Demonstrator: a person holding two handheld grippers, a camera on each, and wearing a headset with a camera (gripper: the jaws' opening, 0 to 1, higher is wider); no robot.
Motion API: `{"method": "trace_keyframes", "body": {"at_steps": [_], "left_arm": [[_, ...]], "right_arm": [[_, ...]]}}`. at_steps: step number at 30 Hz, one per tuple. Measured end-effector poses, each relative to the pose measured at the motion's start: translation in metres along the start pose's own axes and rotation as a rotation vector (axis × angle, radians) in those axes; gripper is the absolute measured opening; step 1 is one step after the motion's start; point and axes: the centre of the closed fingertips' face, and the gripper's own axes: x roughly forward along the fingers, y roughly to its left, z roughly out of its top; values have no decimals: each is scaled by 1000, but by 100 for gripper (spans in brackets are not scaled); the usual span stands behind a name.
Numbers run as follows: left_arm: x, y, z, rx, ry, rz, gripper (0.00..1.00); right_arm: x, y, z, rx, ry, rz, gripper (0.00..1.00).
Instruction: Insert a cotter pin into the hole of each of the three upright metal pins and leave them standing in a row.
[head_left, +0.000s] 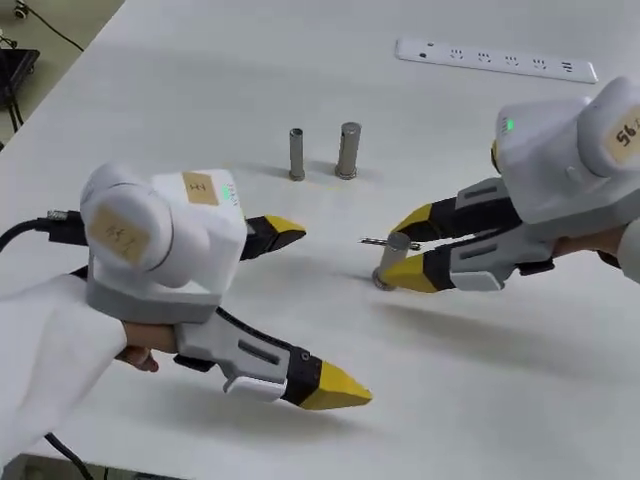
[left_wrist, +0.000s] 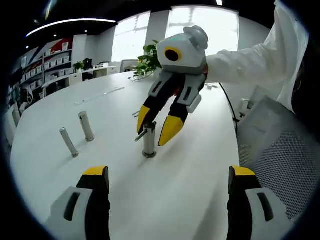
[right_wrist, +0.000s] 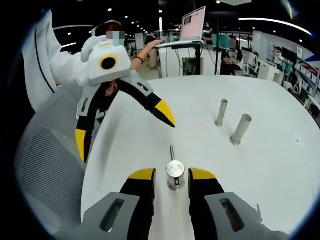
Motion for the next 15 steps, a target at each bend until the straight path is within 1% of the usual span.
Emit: {"method": "trace_keyframes", "body": {"at_steps": [2, 5, 8, 9, 13, 15], "left_arm": [[-2, 1, -1, 14, 4, 11, 99], [-5, 1, -4, 6, 3, 15, 99], [-7, 4, -6, -12, -1, 28, 99], [-7, 5, -6, -15, -2, 32, 99], [-9, 9, -8, -20, -5, 53, 99], [-10, 10, -8, -27, -6, 49, 96]], "right_arm": [[1, -1, -1, 10, -6, 0, 16], [3, -1, -2, 23, -11, 6, 14], [4, -3, -1, 56, -34, 9, 12], [4, -7, -3, 56, -37, 5, 11], [5, -7, -4, 56, -41, 16, 10], [4, -7, -3, 55, -41, 18, 10]]}}
